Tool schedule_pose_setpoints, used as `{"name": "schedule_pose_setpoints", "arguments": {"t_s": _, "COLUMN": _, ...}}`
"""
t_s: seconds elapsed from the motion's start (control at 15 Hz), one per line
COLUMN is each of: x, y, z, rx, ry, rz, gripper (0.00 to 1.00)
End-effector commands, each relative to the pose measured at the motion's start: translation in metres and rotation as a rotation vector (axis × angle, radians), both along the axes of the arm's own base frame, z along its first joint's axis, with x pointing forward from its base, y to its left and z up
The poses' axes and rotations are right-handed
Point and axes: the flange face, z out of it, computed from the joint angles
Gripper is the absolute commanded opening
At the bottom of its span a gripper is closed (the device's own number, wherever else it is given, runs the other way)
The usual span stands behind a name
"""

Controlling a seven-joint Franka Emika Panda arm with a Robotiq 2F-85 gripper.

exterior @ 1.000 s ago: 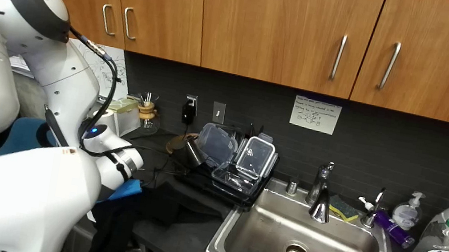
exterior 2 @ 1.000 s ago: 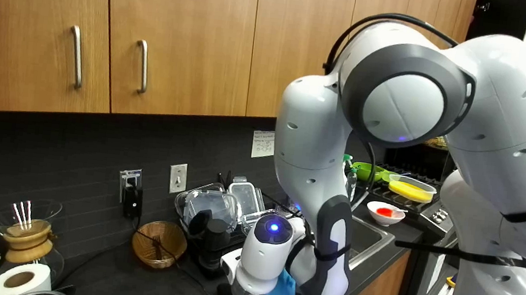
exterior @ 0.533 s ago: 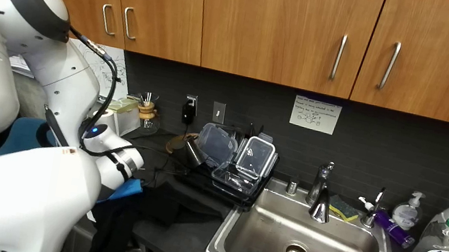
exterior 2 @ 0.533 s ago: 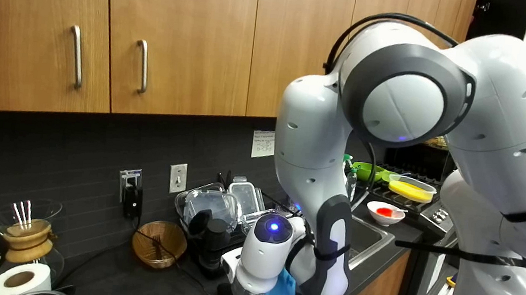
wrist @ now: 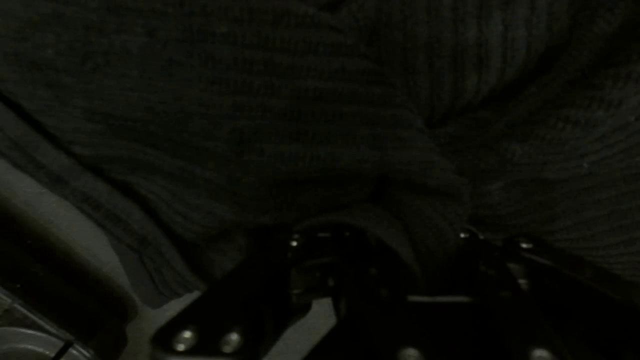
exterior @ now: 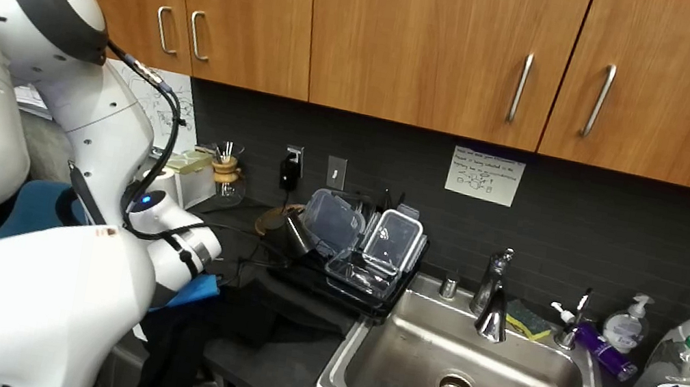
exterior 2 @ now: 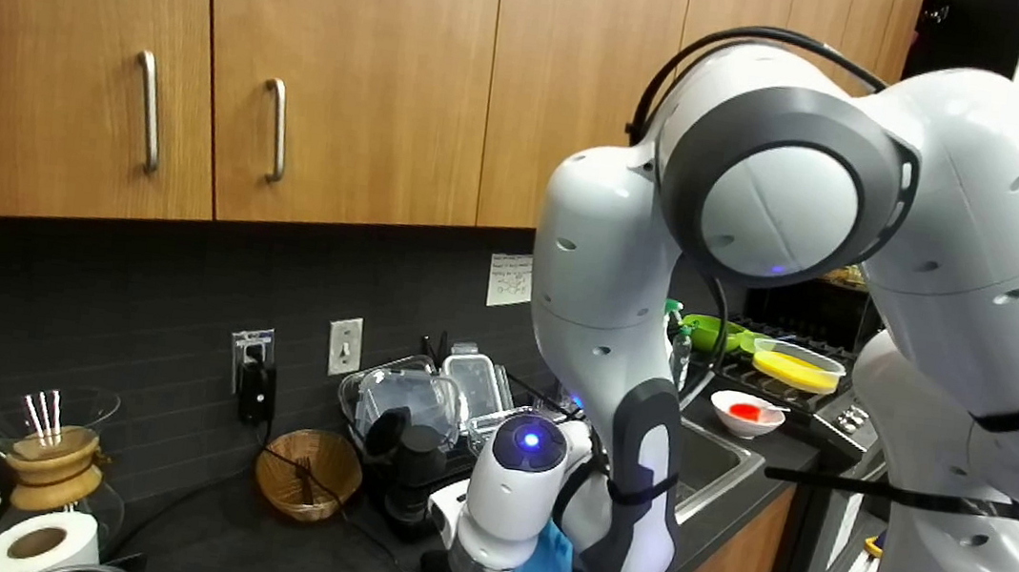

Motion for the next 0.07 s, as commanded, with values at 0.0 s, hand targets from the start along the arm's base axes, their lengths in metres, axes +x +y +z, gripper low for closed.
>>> {"name": "schedule_pose_setpoints", "arguments": {"t_s": 0.0, "x": 0.0, "y": 0.0, "z": 0.0, "rx": 0.0, "ry": 0.0, "rz": 0.0, "gripper": 0.32}}
